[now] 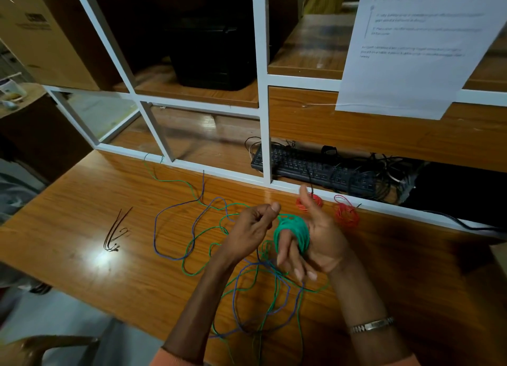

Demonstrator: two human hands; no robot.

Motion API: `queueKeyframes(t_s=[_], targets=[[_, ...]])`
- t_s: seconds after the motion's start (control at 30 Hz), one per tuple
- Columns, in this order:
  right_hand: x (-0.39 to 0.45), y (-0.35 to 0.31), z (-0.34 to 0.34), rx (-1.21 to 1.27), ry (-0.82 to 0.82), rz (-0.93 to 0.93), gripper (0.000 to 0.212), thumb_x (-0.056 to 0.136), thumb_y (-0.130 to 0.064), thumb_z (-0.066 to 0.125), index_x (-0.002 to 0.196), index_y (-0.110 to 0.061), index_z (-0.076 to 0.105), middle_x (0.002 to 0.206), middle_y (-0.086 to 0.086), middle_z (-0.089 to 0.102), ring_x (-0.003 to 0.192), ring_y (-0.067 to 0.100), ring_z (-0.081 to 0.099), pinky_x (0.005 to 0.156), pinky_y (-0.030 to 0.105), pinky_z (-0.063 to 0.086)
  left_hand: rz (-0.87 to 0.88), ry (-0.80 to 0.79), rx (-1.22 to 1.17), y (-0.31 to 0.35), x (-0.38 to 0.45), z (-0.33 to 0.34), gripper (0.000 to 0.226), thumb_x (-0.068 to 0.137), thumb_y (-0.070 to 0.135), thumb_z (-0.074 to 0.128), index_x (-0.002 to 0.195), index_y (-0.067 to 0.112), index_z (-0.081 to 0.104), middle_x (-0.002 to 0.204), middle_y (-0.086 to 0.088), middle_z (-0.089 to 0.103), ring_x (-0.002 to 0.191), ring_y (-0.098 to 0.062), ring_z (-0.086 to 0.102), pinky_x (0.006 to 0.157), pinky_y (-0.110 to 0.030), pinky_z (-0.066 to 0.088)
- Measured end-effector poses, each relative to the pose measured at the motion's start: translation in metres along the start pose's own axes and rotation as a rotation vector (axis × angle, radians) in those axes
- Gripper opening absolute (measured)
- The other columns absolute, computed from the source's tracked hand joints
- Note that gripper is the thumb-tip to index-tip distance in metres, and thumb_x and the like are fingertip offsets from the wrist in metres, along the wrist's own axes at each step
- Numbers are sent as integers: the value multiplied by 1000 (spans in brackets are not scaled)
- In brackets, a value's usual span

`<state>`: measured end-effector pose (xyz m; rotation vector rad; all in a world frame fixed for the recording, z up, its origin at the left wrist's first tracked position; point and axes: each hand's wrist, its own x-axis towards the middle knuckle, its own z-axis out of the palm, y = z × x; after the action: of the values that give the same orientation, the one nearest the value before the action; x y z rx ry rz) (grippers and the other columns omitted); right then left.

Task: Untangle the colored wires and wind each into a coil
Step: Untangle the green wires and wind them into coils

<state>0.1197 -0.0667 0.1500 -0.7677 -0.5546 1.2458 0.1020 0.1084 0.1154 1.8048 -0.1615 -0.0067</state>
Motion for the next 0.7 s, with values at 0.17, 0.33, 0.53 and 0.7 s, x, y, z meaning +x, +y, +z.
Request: queueKeyframes(t_s=[0.17,0.33,0.53,0.7], targets=[[-16,-16,-4,388,45,-668,105,94,-79,36,136,16,51,107,27,73,86,28,75,85,34,54,7,25,41,-10,-2,5,68,99,69,47,69,8,37,65,2,29,60,-9,28,55,-28,25],[-4,-15,-20,-72,948,-615,95,91,-74,43,159,-10,27,159,15,43,144,23,46,125,44,25,-2,49,74,-14,-3,9,49,108,39,55,65,19,40,65,3,32,62,-12,33,60,-34,28],[16,12,-18,-693,1150,123,105,86,-90,11,101,-8,75,92,13,76,95,25,73,100,44,52,40,88,121,-7,11,14,40,110,34,52,72,21,53,60,13,42,61,-6,39,60,-28,33],[7,4,-11,-472,803,311,125,77,-96,4,74,10,70,67,26,69,48,32,63,55,32,53,134,72,159,-7,18,9,52,104,58,47,73,17,53,63,2,44,63,-8,42,60,-31,34]])
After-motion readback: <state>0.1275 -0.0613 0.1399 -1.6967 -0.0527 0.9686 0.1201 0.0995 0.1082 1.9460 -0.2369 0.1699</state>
